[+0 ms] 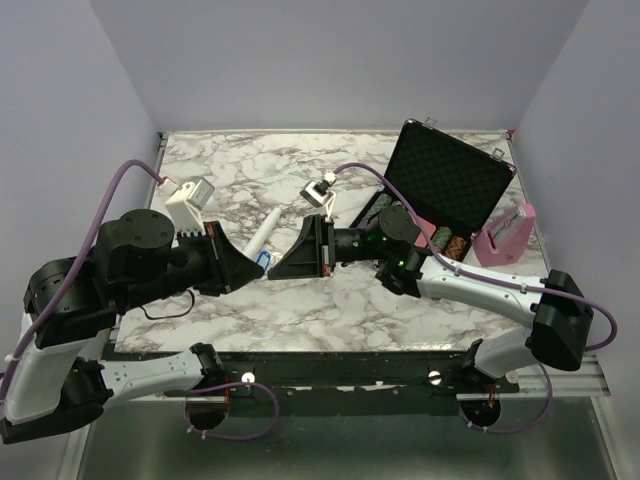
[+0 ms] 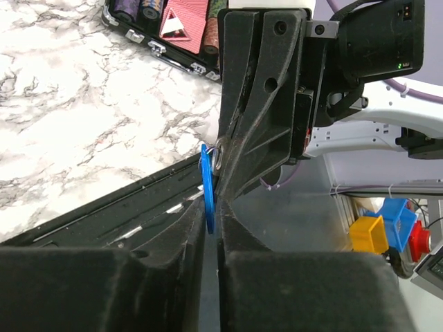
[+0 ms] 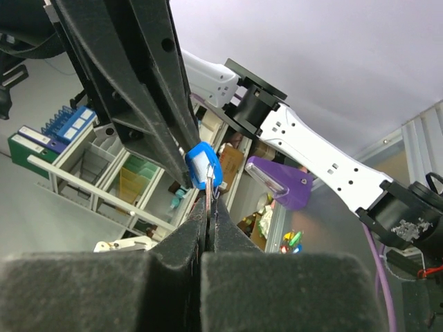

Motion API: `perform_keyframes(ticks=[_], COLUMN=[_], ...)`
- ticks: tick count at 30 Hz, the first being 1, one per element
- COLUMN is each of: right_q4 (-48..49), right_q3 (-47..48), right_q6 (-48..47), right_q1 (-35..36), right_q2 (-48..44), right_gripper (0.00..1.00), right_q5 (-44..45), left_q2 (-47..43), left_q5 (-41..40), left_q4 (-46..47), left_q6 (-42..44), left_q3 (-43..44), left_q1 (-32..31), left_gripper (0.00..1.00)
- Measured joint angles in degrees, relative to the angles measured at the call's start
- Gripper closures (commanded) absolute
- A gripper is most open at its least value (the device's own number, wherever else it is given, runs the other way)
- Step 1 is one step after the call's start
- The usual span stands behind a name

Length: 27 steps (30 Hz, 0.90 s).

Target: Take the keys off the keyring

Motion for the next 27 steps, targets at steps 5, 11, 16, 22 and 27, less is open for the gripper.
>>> perform_keyframes(ticks=[5,11,16,22,27], right_q4=[-3.5,-7.4,-9.0,-11.3,-14.1], right_q3=[0.3,0.7,0.7,1.1,2.5], right_q6=[-1.7,-3.5,-4.5,-6.6,-8.2], right_q1=[0.0,0.0,0.1,0.8,1.3], right_q2=[-0.3,-0.6,-1.4,-2.8,-3.5], right_gripper=[0.99,0.99,0.99,0.99,0.99], right_q5=[0.0,0.0,-0.3,-1.9,-2.9], left_q2=[-1.1,-2.8,-7.6,-16.5,-18.4], left_q5=[0.0,-0.2,-1.0,-0.7,1.8], left_q4=[0.0,0.0,0.5,6.5,12.7], left_q6=[0.1,0.5,1.5,2.5,4.0], left_q3=[0.0,0.0,-3.4,-15.4,-21.2], left_q1=[0.0,0.0,0.0,0.0,0.0], left_gripper=[0.46,0.17,0.12,0.11,0.15])
